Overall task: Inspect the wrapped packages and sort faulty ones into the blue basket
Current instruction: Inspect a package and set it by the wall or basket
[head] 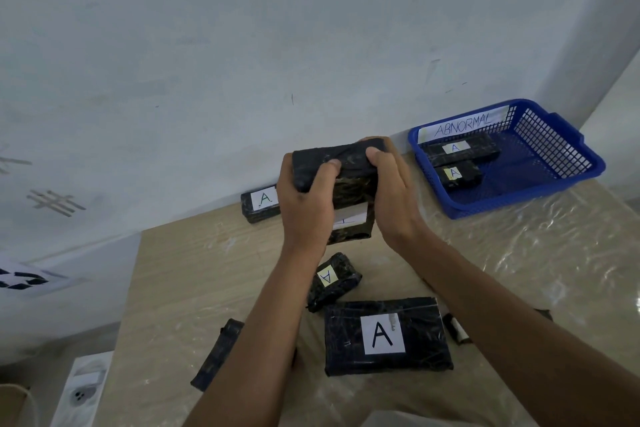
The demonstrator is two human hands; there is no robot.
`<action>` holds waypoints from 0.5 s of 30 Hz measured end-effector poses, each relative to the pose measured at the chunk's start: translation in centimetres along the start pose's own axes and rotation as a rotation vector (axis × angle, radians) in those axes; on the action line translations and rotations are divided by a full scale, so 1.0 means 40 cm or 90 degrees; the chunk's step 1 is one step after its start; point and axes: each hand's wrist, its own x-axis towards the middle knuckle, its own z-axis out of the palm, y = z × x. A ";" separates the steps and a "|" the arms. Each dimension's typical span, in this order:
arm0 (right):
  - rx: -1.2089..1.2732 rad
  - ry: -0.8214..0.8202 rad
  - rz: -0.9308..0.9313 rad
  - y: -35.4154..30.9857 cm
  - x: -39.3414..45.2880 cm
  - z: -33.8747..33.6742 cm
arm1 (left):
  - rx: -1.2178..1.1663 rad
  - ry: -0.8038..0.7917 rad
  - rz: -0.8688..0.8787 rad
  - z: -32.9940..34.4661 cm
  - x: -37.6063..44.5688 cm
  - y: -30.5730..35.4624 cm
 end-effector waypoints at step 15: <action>-0.158 0.019 0.022 0.084 0.033 -0.078 | 0.116 -0.139 -0.209 -0.059 0.058 0.029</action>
